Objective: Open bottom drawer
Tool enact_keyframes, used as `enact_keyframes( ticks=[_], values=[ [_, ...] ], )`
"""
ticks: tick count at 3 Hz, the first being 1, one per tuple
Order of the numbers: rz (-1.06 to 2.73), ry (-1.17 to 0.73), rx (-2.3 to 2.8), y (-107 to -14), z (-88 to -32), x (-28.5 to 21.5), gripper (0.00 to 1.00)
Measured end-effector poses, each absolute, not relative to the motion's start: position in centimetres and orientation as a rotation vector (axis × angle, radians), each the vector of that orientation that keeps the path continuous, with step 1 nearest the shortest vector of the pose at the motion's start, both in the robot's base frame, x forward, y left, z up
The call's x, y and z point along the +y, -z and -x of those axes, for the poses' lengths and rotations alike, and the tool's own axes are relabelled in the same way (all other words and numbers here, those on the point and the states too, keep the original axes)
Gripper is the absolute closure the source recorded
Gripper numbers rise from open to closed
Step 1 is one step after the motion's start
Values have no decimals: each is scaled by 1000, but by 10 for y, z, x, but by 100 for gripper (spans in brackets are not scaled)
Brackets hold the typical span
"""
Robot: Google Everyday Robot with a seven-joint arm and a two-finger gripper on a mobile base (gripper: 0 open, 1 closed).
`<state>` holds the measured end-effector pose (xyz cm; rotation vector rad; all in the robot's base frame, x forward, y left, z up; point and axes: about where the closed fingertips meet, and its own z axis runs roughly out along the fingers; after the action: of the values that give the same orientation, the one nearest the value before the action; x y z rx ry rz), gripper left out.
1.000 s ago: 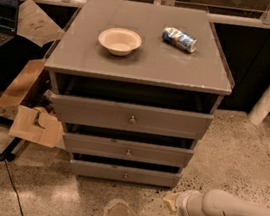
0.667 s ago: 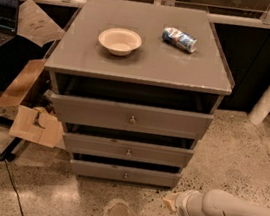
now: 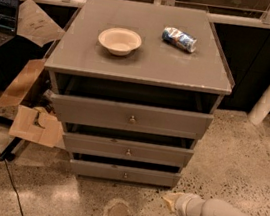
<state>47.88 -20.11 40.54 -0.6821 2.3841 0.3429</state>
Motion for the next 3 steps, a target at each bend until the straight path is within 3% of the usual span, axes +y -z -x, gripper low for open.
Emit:
enact_keyframes(
  ticks=[3],
  values=[
    [762,-454,2264,-327,-564,-193,100]
  ],
)
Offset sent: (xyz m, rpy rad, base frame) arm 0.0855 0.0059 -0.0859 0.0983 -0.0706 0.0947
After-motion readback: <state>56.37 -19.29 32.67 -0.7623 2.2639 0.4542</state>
